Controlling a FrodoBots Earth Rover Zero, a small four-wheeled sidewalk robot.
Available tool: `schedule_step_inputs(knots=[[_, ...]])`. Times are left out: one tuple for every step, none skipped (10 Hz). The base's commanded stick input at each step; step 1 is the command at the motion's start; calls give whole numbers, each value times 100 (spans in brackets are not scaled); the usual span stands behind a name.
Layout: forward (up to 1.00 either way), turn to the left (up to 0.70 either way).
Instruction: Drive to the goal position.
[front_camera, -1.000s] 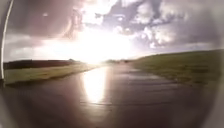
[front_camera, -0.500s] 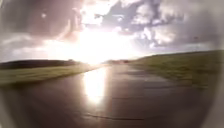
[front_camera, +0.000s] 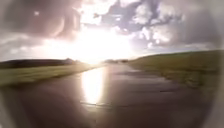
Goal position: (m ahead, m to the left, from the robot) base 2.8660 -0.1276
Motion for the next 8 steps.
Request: schedule_step_inputs(knots=[[70, -14], [70, -14], [70, -14], [70, -14], [70, -14], [70, -14], [70, -14], [70, -14]])
